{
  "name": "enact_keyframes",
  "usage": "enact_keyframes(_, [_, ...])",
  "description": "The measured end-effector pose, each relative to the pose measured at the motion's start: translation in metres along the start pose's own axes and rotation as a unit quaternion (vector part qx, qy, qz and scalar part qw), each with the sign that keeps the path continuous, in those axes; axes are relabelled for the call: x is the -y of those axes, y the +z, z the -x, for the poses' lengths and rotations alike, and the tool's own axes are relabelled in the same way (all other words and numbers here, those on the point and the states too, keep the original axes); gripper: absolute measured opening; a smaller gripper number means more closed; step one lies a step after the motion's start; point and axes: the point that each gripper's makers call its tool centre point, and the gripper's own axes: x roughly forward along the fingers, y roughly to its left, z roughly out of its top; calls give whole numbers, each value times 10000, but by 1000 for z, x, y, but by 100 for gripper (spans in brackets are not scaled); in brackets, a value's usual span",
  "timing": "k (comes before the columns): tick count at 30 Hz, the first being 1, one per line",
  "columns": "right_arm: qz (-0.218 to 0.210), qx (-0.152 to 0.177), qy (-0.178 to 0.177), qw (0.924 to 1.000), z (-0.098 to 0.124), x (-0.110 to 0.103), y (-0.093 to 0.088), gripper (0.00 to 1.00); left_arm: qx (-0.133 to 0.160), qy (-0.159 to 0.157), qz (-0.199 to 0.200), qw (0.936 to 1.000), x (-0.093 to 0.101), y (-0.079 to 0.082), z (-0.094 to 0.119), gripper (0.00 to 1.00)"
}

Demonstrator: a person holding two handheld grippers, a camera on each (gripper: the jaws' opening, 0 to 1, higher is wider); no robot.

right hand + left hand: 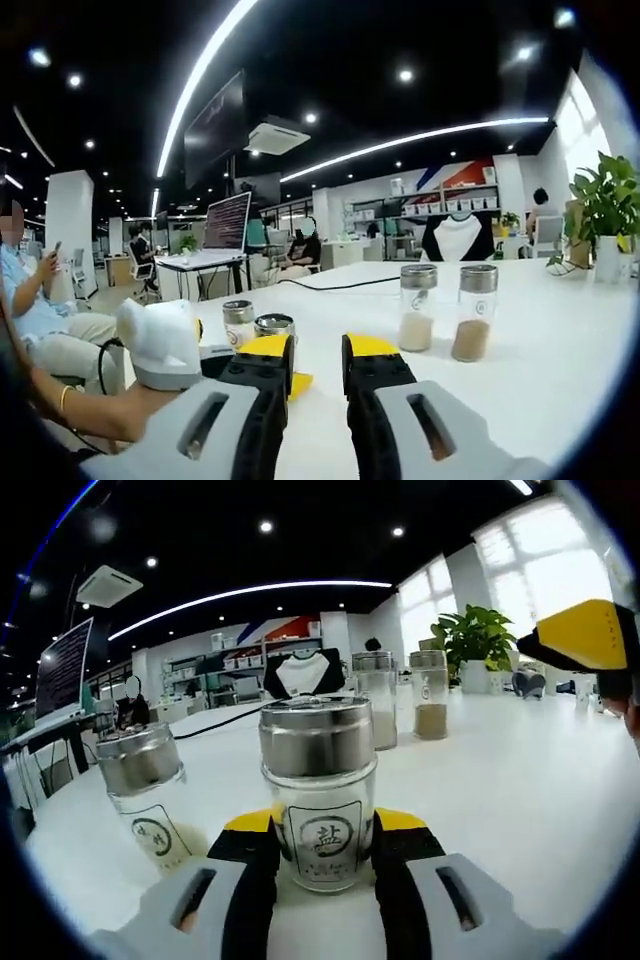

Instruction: Rotate the seasoning bottle until the label or dispensing opening points toward the visible target arrow and the bottle remains upright within the marked orientation range

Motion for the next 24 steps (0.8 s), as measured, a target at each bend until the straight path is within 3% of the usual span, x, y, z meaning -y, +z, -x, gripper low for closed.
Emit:
enact_keyframes(15, [-89, 262, -247, 9993, 9, 14, 9, 17, -22, 60, -154, 9999, 0, 0, 2, 40])
enact_keyframes(17, [-88, 261, -255, 9993, 9, 17, 10, 16, 66, 26, -64, 10000, 0, 3, 4, 41])
enact_keyframes(24, [-70, 361, -383, 9986, 14, 21, 15, 16, 325, 189, -388, 9985, -1, 15, 11, 42])
